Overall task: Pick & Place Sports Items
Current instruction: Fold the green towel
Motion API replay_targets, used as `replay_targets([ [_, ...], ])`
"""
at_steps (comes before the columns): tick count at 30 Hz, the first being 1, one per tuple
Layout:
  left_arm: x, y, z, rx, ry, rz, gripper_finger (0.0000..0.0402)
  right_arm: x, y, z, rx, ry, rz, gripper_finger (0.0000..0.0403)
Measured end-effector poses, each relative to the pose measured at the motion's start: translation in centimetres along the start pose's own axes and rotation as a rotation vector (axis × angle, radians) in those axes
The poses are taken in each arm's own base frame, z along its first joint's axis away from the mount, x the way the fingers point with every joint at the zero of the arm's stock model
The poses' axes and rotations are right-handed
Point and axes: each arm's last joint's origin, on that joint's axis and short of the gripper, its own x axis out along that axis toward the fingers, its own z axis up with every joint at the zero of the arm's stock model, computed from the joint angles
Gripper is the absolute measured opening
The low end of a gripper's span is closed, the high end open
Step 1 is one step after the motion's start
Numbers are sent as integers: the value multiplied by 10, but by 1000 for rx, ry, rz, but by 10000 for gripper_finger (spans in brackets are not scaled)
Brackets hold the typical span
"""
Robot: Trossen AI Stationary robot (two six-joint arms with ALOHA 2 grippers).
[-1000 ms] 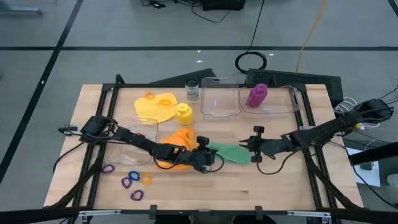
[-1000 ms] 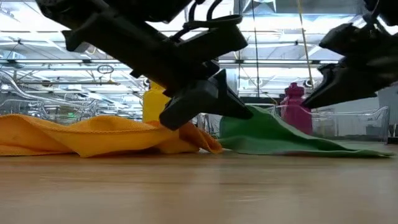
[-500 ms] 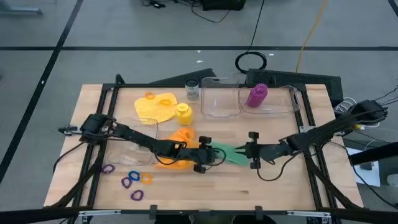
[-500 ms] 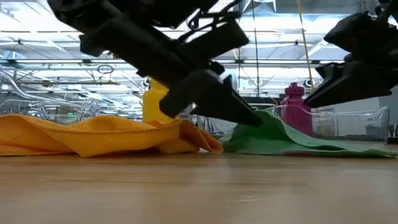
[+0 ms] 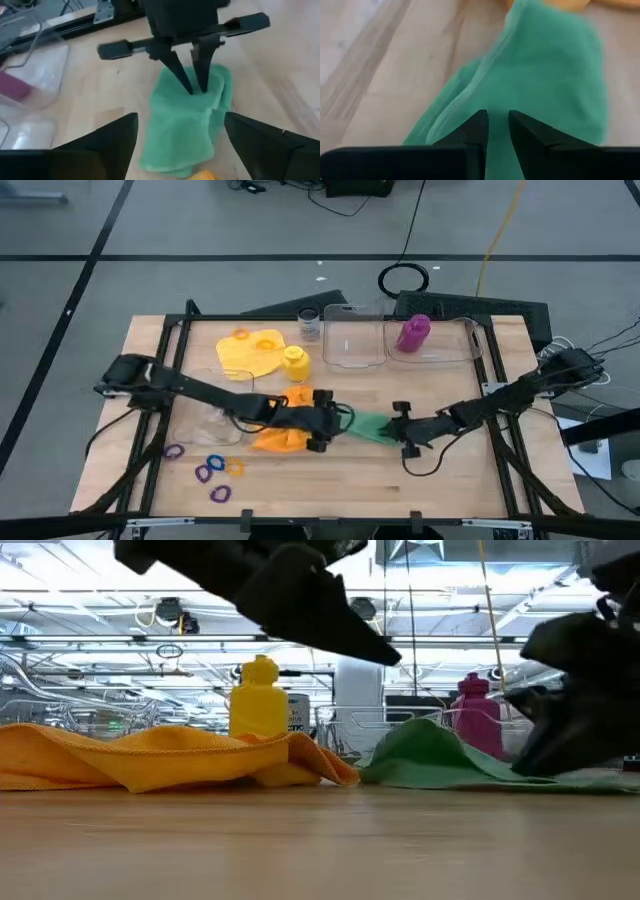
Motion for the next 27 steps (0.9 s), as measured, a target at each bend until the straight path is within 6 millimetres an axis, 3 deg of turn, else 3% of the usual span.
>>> replay_targets([
  [9,35,31,-8,-120,-154,-117,229,-2,6,-5,22,54,65,47],
  [14,62,36,-27,-190,-176,-176,206,-2,7,-5,16,56,67,47],
  [20,75,29,-40,-192,-147,-190,176,-2,7,-6,15,58,68,47],
  [27,72,7,-44,-137,-65,-215,152,-2,6,-6,13,67,64,47],
])
